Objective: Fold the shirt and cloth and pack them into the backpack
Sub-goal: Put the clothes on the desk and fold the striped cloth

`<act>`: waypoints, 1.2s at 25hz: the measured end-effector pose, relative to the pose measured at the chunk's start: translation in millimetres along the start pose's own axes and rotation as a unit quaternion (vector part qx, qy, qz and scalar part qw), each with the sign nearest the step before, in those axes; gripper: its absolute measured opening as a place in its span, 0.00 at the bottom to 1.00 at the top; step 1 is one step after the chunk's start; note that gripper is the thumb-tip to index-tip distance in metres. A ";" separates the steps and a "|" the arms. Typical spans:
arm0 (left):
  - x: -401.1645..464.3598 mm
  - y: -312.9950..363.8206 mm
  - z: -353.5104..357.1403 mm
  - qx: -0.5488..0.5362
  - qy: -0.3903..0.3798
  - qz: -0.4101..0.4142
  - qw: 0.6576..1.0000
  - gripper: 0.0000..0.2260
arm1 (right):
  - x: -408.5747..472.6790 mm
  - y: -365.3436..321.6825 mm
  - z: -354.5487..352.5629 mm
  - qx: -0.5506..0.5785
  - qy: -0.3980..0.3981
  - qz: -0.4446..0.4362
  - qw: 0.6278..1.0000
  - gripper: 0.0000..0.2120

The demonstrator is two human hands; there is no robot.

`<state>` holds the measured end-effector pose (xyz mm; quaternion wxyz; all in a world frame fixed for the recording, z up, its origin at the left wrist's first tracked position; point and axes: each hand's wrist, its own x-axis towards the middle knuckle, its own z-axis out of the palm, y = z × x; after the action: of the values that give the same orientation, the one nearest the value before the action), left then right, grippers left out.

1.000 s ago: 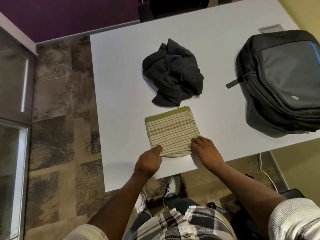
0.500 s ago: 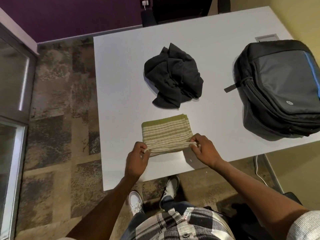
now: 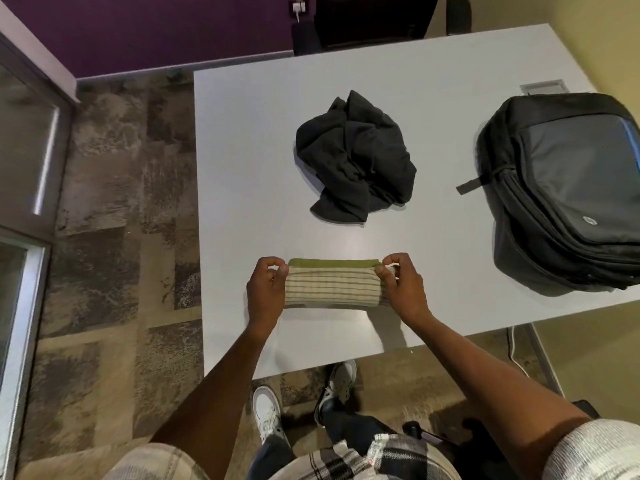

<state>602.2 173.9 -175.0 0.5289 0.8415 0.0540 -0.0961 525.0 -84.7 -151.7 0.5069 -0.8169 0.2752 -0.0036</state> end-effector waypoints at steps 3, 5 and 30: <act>17.6 3.5 11.0 0.012 0.006 -0.010 1.000 0.05 | 12.4 -0.5 4.1 0.023 0.024 0.041 0.999 0.08; 26.5 4.0 17.2 0.021 0.006 -0.015 1.000 0.07 | 22.1 0.8 6.2 0.023 0.022 0.061 0.998 0.12; -13.7 -42.8 68.4 0.504 -0.108 0.241 0.822 0.30 | -3.1 38.4 75.4 -0.375 -0.185 -0.231 0.879 0.28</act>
<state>573.4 131.1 -238.5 0.0397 0.9611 -0.2643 -0.0692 526.8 -33.9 -219.4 0.1896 -0.9718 -0.0392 0.1345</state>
